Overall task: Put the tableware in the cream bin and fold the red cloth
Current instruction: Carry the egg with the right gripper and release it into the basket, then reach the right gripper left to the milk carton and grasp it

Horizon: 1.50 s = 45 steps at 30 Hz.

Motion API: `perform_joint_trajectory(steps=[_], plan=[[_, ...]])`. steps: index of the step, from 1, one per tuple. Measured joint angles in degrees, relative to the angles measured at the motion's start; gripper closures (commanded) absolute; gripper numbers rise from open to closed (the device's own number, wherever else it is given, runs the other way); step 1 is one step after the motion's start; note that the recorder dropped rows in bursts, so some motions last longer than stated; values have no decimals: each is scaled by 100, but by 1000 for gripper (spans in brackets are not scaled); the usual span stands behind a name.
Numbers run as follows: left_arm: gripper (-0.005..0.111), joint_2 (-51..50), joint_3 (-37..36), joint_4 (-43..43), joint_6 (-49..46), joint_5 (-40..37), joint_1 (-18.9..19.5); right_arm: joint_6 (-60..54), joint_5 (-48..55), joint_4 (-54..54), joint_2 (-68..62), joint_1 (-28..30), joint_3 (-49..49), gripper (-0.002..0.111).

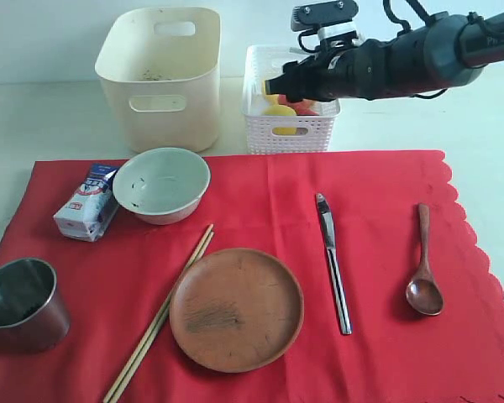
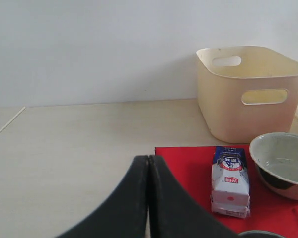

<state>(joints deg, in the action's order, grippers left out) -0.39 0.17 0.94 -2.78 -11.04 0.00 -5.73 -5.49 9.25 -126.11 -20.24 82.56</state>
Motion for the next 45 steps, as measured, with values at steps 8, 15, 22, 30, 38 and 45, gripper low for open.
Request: perform_joint_trajectory(steps=[8, 15, 22, 30, 38, 45], plan=[[106, 0, 0, 0, 0, 0, 0, 0, -59, 0, 0, 0, 12, 46], [106, 0, 0, 0, 0, 0, 0, 0, -79, 0, 0, 0, 12, 8], [106, 0, 0, 0, 0, 0, 0, -25, 408, 0, 100, 0, 12, 7], [106, 0, 0, 0, 0, 0, 0, -25, 1625, 0, 892, 0, 12, 26], [106, 0, 0, 0, 0, 0, 0, -836, 3140, 0, 1576, -644, 34, 53], [106, 0, 0, 0, 0, 0, 0, -885, 3186, 0, 1586, -1896, 34, 43]])
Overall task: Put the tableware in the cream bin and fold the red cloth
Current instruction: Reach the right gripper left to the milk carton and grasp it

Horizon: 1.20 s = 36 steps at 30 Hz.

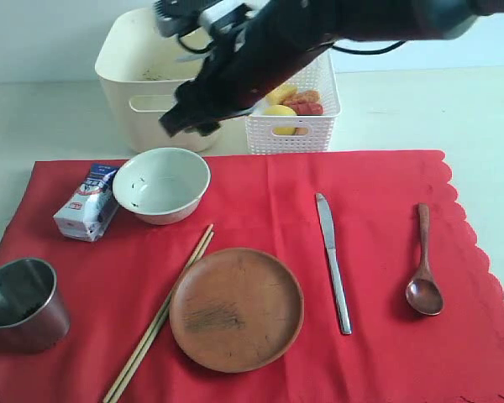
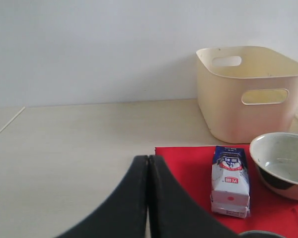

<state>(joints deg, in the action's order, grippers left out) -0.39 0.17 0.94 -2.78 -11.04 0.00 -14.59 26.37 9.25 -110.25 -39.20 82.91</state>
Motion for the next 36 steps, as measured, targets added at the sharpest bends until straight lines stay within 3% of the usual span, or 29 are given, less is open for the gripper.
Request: perform_joint_trajectory(steps=[5, 12, 26, 36], plan=[[106, 0, 0, 0, 0, 0, 0, 0, -594, 0, -60, -751, 0, 25], [106, 0, 0, 0, 0, 0, 0, -26, -1223, 0, -654, -1094, 283, 20], [106, 0, 0, 0, 0, 0, 0, -698, 621, 0, -2510, -1129, 2994, 20], [106, 0, 0, 0, 0, 0, 0, -1317, 1112, 0, -3149, -1141, 3690, 20]])
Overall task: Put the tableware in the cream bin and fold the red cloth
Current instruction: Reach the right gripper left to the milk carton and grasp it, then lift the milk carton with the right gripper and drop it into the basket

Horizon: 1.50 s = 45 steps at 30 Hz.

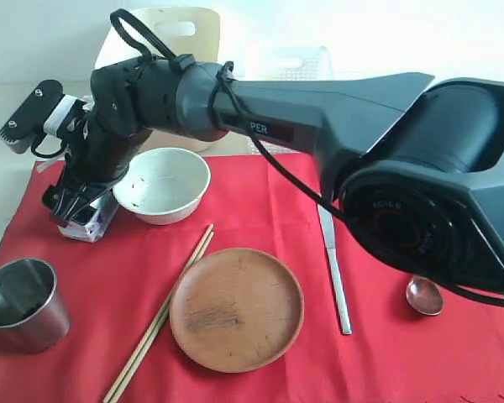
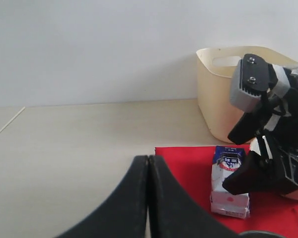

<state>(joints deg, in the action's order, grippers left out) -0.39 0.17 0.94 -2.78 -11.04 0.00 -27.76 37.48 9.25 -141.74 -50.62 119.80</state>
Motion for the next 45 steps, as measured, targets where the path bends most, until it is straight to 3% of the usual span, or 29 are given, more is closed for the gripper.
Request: perform_joint_trajectory(steps=[12, 19, 21, 26, 31, 41, 43, 45], plan=[[106, 0, 0, 0, 0, 0, 0, -269, 17, 319, -169, 0, 99, 20], [106, 0, 0, 0, 0, 0, 0, -457, 587, -264, 134, 0, 63, 20], [106, 0, 0, 0, 0, 0, 0, -829, 639, -362, 253, 0, 63, 20], [106, 0, 0, 0, 0, 0, 0, -3124, 931, -385, 270, 0, 63, 20], [106, 0, 0, 0, 0, 0, 0, -4216, 782, -48, 202, 0, 63, 20], [106, 0, 0, 0, 0, 0, 0, -4904, 125, 335, -283, 0, 63, 21], [106, 0, 0, 0, 0, 0, 0, -5009, 76, 364, -320, 0, 63, 24], [106, 0, 0, 0, 0, 0, 0, -5115, 36, 386, -333, 0, 63, 34]])
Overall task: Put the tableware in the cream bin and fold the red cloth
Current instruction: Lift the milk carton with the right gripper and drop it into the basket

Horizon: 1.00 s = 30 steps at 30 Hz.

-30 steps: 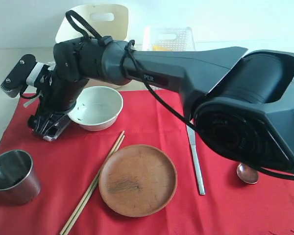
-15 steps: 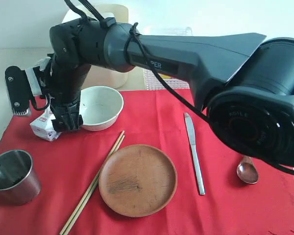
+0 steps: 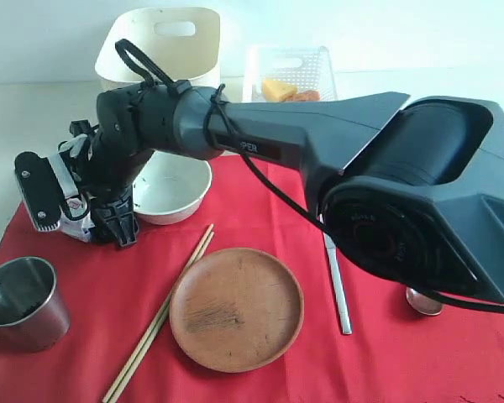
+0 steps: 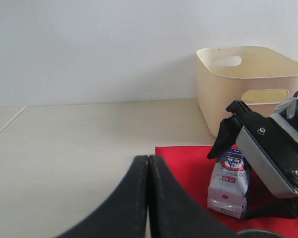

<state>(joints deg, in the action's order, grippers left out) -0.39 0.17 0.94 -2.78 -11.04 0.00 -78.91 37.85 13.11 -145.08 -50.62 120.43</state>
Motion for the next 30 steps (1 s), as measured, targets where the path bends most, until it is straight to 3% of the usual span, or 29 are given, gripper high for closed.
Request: perform_joint_trajectory(steps=[6, 9, 30], plan=[[106, 0, 0, 0, 0, 0, 0, -377, -138, 2, -38, 0, 0, 86], [106, 0, 0, 0, 0, 0, 0, -434, -147, 2, -48, 0, 0, 106], [106, 0, 0, 0, 0, 0, 0, -25, -743, 941, 692, 0, -21, 108]])
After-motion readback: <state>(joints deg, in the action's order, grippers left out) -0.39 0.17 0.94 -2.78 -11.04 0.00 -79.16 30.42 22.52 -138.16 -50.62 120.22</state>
